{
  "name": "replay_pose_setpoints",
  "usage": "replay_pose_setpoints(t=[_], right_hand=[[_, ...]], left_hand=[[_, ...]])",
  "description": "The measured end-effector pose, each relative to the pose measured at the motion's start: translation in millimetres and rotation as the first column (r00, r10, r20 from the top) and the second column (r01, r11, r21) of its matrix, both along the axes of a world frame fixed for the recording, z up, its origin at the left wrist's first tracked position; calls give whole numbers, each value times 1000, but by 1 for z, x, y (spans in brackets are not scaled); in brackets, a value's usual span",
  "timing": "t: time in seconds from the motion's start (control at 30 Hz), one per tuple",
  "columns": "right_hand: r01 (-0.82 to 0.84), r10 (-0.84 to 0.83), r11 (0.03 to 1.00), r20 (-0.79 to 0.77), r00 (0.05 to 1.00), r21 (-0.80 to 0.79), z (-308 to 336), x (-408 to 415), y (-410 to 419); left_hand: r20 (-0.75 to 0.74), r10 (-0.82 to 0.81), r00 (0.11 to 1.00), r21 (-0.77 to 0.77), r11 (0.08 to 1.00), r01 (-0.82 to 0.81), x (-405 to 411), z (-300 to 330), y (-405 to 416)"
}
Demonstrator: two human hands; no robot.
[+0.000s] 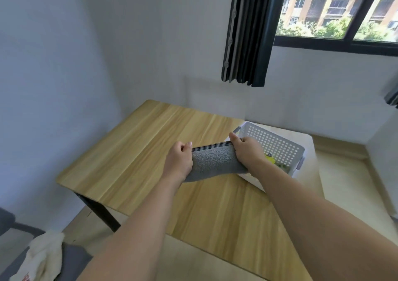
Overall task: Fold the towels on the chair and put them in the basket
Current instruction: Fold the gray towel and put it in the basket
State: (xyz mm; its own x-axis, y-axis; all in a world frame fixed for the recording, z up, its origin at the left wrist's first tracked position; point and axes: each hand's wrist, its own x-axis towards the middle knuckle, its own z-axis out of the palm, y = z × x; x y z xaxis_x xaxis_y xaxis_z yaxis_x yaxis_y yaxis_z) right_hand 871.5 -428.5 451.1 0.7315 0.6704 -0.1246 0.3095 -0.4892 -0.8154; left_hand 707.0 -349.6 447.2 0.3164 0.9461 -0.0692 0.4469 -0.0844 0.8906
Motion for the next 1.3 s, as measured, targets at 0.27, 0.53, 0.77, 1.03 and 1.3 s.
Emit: replay_pose_setpoints(t=[0.27,0.53,0.77,1.03,1.3], right_hand=[[-221,230,973,200,953,-64,20,129,-11],[-336,391,909,228,892,-245,2,252,7],[-484,562,785,117,819,-387,-78,339,22],[-629,605,572,-247,757,-526,-129,372,15],[-596,813,350,-82,577,-723,-155,374,23]], left_hand=[[104,-82,991,42,996,78,92,-2,-40],[109,-356,928,-142,918,369,205,-18,-27],[-322,-366,873,-236,924,300,311,-95,-24],[-612,-337,716,-292,937,192,357,-140,-22],[-771,-543,331,-470,837,280,396,-174,-30]])
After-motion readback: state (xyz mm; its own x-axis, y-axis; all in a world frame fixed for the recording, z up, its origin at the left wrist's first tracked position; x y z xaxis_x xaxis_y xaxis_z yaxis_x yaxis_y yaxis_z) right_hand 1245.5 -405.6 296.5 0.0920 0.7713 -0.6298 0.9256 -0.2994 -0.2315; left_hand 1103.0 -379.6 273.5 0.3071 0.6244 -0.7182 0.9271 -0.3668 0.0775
